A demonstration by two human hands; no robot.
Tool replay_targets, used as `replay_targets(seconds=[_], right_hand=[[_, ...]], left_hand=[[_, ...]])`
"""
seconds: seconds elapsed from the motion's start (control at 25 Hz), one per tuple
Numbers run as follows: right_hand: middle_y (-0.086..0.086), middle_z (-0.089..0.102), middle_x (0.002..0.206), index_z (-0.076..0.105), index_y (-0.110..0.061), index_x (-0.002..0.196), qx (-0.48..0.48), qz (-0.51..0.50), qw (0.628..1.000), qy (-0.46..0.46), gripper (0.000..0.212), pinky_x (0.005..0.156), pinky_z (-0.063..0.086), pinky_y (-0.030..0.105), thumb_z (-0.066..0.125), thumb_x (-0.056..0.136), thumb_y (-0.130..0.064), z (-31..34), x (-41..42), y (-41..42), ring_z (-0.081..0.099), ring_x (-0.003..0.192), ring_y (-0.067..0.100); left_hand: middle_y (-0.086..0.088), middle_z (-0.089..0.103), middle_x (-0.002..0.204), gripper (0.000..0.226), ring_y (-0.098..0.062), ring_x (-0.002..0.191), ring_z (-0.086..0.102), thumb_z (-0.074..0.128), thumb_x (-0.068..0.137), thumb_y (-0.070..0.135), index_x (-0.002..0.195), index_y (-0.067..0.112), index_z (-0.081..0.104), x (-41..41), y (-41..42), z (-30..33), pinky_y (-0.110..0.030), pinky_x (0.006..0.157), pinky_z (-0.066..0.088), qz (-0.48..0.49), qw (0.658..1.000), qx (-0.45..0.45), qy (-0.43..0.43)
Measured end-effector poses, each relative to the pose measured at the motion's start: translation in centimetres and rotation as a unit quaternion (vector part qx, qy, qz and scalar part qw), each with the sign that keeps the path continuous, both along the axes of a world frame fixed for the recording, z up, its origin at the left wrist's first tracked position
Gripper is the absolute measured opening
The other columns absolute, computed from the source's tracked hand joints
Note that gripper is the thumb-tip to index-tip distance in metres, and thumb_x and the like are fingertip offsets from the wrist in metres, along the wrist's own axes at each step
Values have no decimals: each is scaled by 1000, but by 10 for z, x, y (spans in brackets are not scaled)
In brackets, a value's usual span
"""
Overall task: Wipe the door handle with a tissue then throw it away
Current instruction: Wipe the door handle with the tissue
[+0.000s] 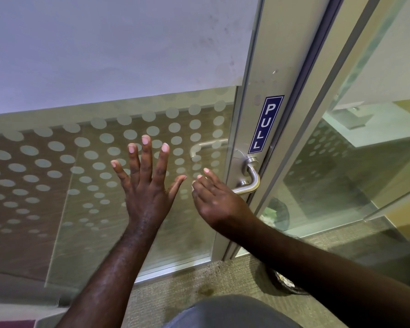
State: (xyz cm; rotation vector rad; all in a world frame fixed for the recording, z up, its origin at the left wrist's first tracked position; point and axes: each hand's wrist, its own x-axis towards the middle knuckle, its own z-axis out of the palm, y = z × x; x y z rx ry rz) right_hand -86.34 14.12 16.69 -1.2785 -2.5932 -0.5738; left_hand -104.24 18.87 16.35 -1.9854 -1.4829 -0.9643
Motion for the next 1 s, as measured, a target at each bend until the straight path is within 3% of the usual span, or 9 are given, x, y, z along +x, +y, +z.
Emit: replay_targets(seconds=[0.16, 0.28, 0.4, 0.56, 0.72, 0.88, 1.0], right_hand=[[23, 63, 124, 57, 6, 125, 74, 10, 995, 72, 37, 116, 26, 50, 40, 94, 1, -6, 23, -7, 62, 116, 29], [16, 66, 122, 61, 2, 123, 106, -21, 990, 90, 37, 115, 27, 50, 55, 87, 4, -17, 35, -11, 61, 116, 25], [17, 66, 120, 62, 2, 120, 110, 12, 984, 142, 36, 112, 33, 51, 66, 84, 1, -21, 42, -16, 61, 117, 27], [19, 61, 130, 58, 1, 121, 72, 56, 981, 170, 30, 115, 30, 47, 53, 91, 1, -23, 47, -26, 54, 126, 30], [22, 58, 132, 53, 2, 128, 52, -12, 988, 146, 39, 118, 25, 46, 59, 90, -4, -24, 23, -21, 55, 125, 31], [27, 62, 124, 61, 7, 119, 51, -54, 986, 152, 31, 115, 31, 48, 40, 98, -4, -16, -10, -13, 59, 118, 34], [24, 69, 105, 69, 7, 102, 32, -80, 986, 140, 41, 112, 27, 46, 33, 86, -4, 0, -24, 1, 66, 104, 34]], left_hand=[[4, -24, 161, 109, -20, 149, -18, 68, 83, 57, 154, 30, -10, 0, 2, -1, -52, 116, -14, 5, 1000, 16, 5], [5, -24, 161, 108, -19, 148, -18, 68, 84, 57, 154, 31, -10, 0, 2, -2, -52, 116, -14, 3, 1000, 16, 5], [5, -25, 161, 108, -20, 148, -19, 68, 84, 57, 154, 31, -10, 0, 2, -2, -52, 116, -14, 4, 1000, 17, 5], [5, -23, 161, 108, -19, 149, -18, 69, 84, 57, 154, 30, -8, 0, 2, -3, -52, 116, -13, 1, 1000, 20, 0], [4, -23, 161, 107, -20, 149, -18, 67, 84, 58, 154, 30, -9, 0, 2, -4, -53, 116, -12, 7, 1000, 19, 7], [4, -23, 161, 106, -20, 149, -17, 66, 85, 58, 154, 30, -9, 0, 2, -3, -53, 116, -11, 2, 1000, 17, 1], [4, -22, 162, 104, -20, 149, -17, 64, 86, 58, 154, 29, -8, 0, 1, -3, -52, 117, -12, 0, 1000, 19, 0]])
